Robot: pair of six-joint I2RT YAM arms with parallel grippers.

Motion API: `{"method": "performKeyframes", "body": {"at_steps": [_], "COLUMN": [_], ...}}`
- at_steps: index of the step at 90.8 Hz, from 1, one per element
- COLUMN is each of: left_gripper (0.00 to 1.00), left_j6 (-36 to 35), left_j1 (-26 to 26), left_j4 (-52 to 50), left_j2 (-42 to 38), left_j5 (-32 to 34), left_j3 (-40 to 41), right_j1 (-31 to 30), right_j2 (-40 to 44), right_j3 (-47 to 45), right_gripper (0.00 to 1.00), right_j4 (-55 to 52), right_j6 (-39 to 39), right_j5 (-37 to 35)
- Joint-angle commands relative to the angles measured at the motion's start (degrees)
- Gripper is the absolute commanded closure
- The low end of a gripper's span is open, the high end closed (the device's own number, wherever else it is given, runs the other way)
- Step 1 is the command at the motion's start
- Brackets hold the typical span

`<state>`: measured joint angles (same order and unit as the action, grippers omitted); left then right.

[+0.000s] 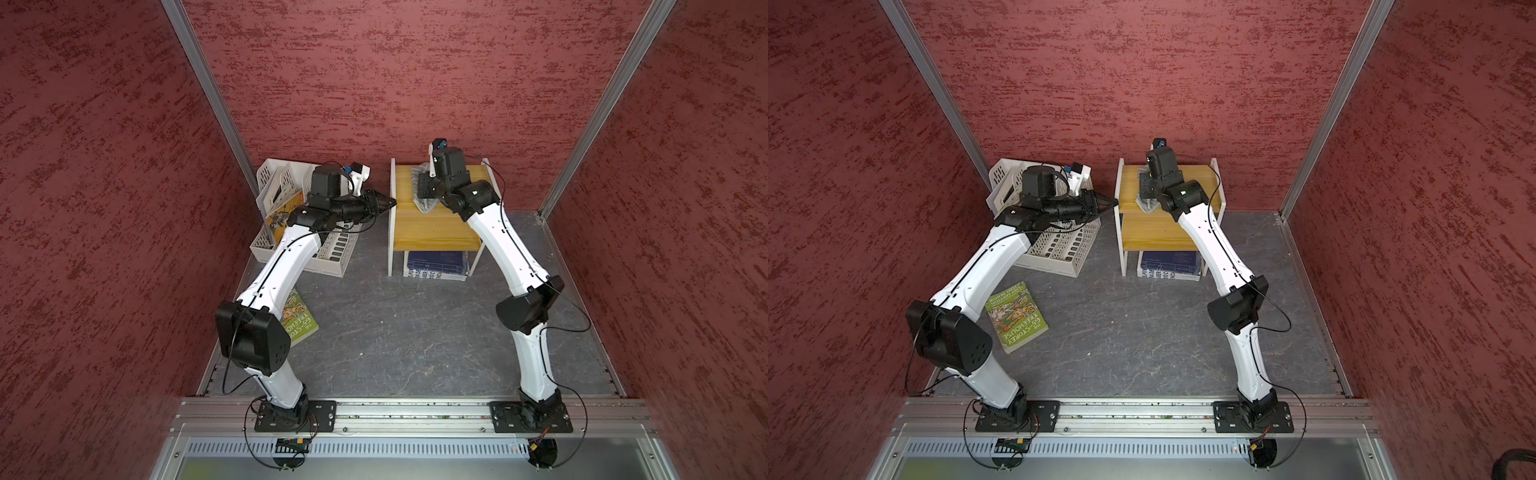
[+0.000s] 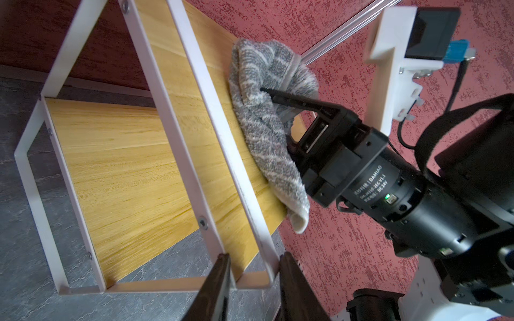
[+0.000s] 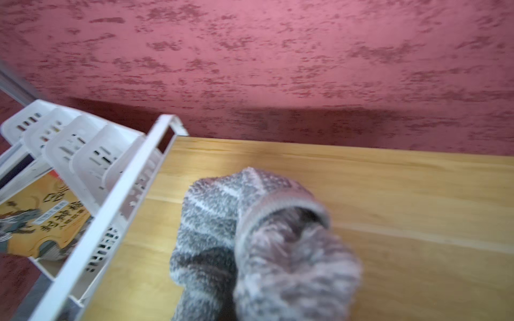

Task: Wipe the bookshelf clean with a cloth
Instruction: Wipe the dust from the shelf.

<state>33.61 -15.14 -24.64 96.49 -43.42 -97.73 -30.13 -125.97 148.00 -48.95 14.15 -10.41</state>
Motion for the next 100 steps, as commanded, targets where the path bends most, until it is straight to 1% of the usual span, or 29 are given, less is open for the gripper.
{"method": "performKeyframes", "body": {"at_steps": [1, 14, 27, 43, 51, 58, 68, 76, 87, 93, 100], "left_gripper": [0.65, 0.56, 0.53, 0.45, 0.38, 0.34, 0.34, 0.34, 0.37, 0.39, 0.43], "left_j6": [-0.95, -0.69, -0.61, 0.4, 0.65, 0.67, 0.84, 0.25, -0.76, -0.97, -0.91], "left_j1": [-0.16, -0.23, -0.44, -0.42, -0.44, -0.51, -0.54, -0.83, -1.23, -1.49, -1.58], "left_j4": [-2.47, -1.86, -1.16, -0.17, 0.03, -0.08, -0.53, -1.9, -4.1, -4.57, -4.8], "left_j2": [1.76, 1.92, 2.33, 2.31, 2.21, 2.44, 3.84, 5.65, 7.73, 8.56, 9.41], "left_j5": [1.95, 2.02, 1.93, 1.52, 1.54, 1.84, 2.03, 2.02, 2.08, 2.03, 2.02], "left_j3": [-0.11, -0.69, -2.42, -3.96, -4.58, -5.13, -6.46, -8.61, -11.92, -12.89, -13.46], "right_j1": [-2.73, -3.78, -3.54, -1.17, 0.45, 2.2, 5.24, 7.33, 10.66, 12.68, 15.74], "right_j2": [-4.52, -4.83, -4.0, 1.05, 4.05, 7.28, 11.81, 16.07, 20.84, 23.43, 26.6], "right_j3": [-0.19, 0.12, 1.85, 2.01, 1.87, 1.61, 0.44, -1.18, -3.34, -6.44, -12.09], "right_gripper": [1.0, 1.0, 1.0, 1.0, 0.99, 0.99, 0.98, 0.97, 0.97, 0.97, 0.97], "right_j4": [-6.71, -5.72, -6.54, -6.75, -7.6, -8.63, -10.54, -13.0, -18.39, -20.55, -20.18], "right_j6": [2.16, 3.7, 2.87, 2.83, 2.13, 1.07, -1.06, -4.4, -7.89, -8.5, -7.79], "right_j5": [6.47, 9.29, 7.73, 6.58, 5.9, 5.86, 4.96, 3.33, -3.18, -6.96, -7.6]}}
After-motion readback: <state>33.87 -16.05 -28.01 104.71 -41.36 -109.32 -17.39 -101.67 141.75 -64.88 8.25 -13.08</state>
